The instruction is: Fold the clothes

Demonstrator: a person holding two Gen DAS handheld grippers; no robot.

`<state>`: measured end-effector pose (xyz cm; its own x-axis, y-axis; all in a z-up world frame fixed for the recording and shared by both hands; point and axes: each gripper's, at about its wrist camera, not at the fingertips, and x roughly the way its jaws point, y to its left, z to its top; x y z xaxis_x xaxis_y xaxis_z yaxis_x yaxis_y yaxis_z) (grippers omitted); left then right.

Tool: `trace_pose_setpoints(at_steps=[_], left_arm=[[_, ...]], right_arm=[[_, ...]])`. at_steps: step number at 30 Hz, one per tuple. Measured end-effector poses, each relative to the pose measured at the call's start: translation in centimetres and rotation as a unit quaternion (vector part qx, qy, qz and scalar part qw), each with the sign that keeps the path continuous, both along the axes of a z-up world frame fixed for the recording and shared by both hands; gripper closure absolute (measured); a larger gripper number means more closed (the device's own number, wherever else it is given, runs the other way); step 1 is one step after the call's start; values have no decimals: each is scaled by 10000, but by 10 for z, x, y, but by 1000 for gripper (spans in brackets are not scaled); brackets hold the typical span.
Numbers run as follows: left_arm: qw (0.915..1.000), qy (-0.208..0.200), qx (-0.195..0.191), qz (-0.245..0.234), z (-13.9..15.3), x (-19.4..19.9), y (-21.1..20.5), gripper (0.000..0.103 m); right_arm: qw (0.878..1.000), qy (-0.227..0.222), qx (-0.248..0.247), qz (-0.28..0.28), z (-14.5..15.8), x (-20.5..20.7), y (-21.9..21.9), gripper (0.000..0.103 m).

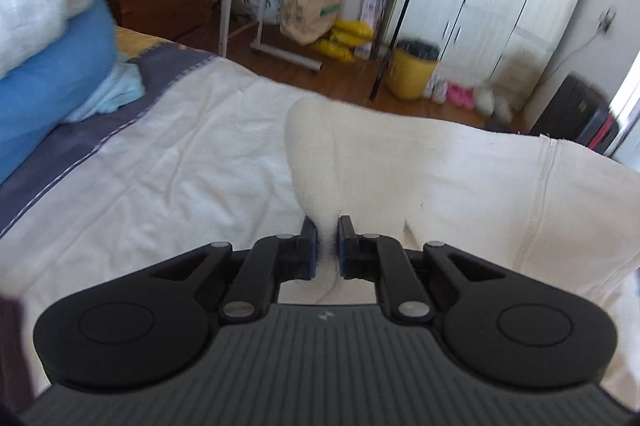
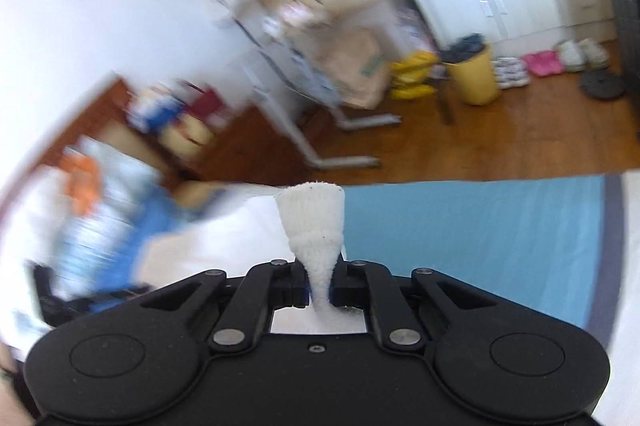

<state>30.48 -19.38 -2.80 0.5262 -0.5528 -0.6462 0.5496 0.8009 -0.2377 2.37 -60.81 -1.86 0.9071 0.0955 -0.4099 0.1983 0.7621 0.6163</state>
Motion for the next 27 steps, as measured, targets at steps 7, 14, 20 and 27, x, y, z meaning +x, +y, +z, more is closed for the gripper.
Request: trace_pose_setpoints(at_steps=[7, 14, 20, 27], left_arm=[[9980, -383, -454, -204, 26, -95, 98, 93], [9980, 569, -258, -12, -49, -161, 161, 93], [9897, 1419, 160, 53, -79, -165, 163, 91], [9931, 1108, 380, 19, -69, -186, 167, 92]], right_arm=[[9958, -45, -369, 831, 48, -79, 68, 92], [9784, 914, -255, 1839, 22, -138, 72, 92], [9765, 1301, 360, 1681, -37, -147, 96, 92], [9851, 679, 678, 1424, -49, -185, 114, 92]])
